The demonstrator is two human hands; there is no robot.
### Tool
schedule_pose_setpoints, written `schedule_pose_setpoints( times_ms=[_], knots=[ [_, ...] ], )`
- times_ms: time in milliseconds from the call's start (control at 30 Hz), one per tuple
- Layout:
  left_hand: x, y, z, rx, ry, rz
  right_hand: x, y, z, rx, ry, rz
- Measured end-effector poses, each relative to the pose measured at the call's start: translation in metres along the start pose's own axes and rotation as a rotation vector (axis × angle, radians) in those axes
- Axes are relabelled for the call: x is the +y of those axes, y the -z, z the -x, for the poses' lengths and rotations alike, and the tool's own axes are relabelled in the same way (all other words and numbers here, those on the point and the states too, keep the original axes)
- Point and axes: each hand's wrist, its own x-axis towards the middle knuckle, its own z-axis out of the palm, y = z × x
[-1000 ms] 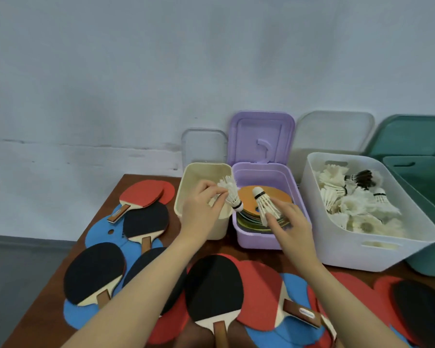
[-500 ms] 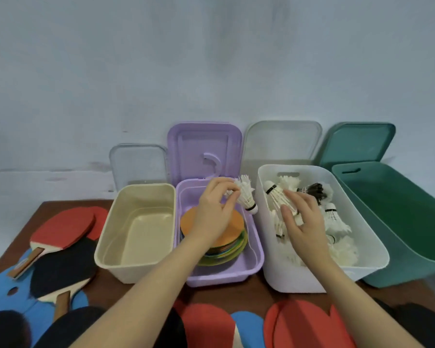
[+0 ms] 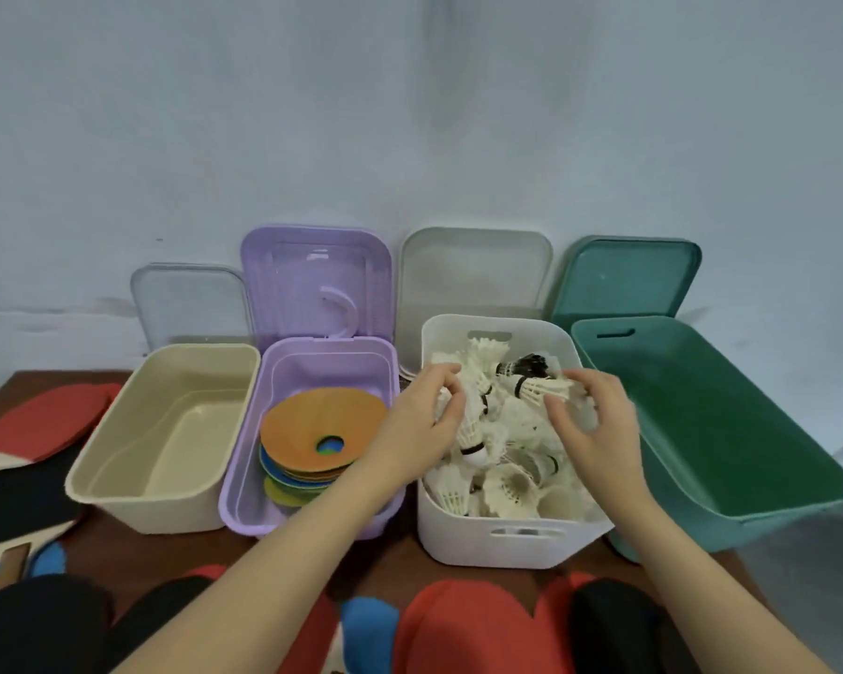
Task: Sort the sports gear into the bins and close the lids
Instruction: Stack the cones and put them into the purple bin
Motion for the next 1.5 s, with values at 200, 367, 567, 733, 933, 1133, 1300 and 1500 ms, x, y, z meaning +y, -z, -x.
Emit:
schedule_pose_setpoints(
  times_ms=[200,367,567,733,933,1133,1300,1500],
  knots=[
    [0.013,-0.052,0.025,0.015,0.050,-0.147,0.035,0.026,0.010,-0.150,0.142,0.088],
    [0.018,-0.074,0.040,0.059,0.067,-0.325,0.047,0.029,0.023,-0.299,0.181,0.161],
    [0.009,-0.084,0.036,-0.274,0.075,-0.682,0.064,0.030,0.031,-0.398,0.218,0.244],
    [0.005,-0.084,0.045,-0.177,0.037,-0.642,0.063,0.039,0.031,-0.234,0.387,0.189],
    [0.001,-0.085,0.057,-0.169,0.189,-0.889,0.060,0.046,0.033,-0.222,0.374,0.099],
    [0.002,-0.084,0.061,-0.219,0.187,-0.901,0.065,0.035,0.038,-0.431,0.274,0.048],
    [0.004,-0.084,0.056,-0.252,0.224,-0.932,0.060,0.043,0.036,-0.301,0.341,0.103],
    [0.003,-0.085,0.053,-0.286,0.236,-0.923,0.061,0.041,0.042,-0.493,0.417,0.364]
  ],
)
